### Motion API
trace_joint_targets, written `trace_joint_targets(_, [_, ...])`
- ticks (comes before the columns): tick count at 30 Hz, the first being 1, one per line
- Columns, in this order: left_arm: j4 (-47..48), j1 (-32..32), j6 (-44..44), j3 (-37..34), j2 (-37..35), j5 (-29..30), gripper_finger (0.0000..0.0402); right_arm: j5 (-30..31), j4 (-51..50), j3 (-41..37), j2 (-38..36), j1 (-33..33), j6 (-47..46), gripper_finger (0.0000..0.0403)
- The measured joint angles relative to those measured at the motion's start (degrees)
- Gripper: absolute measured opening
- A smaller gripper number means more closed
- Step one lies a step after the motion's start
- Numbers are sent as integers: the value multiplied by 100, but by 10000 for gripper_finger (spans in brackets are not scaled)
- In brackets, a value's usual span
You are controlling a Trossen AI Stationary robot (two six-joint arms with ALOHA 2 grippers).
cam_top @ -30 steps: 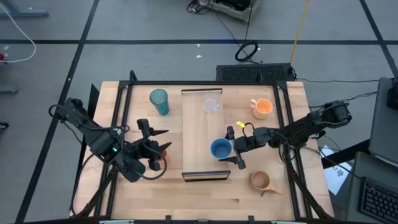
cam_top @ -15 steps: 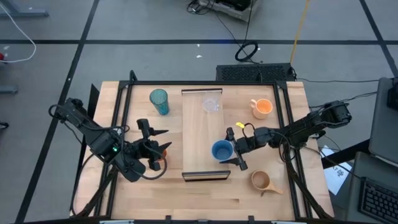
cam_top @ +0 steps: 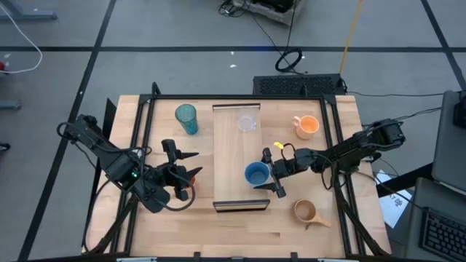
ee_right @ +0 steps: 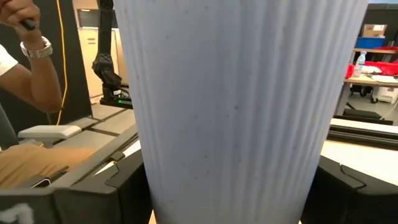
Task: Stack small to large cups/mugs on shelf
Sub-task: Put the light blue cup on the shelf
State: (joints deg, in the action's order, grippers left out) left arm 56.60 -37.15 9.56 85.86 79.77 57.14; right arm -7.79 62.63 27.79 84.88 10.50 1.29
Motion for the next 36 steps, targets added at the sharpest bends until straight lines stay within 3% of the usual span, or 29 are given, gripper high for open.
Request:
trace_joint_targets(18, [-333, 151, -348, 0, 0, -155, 223, -154, 35, 2, 227, -124, -205, 286])
trace_joint_targets(26, [-333, 151, -350, 0, 0, -160, 223, -350, 18, 2, 227, -230, -411, 314])
trace_joint_targets(36, [-333, 151, -350, 0, 0, -162, 223, -573, 17, 2, 224, -236, -653, 318])
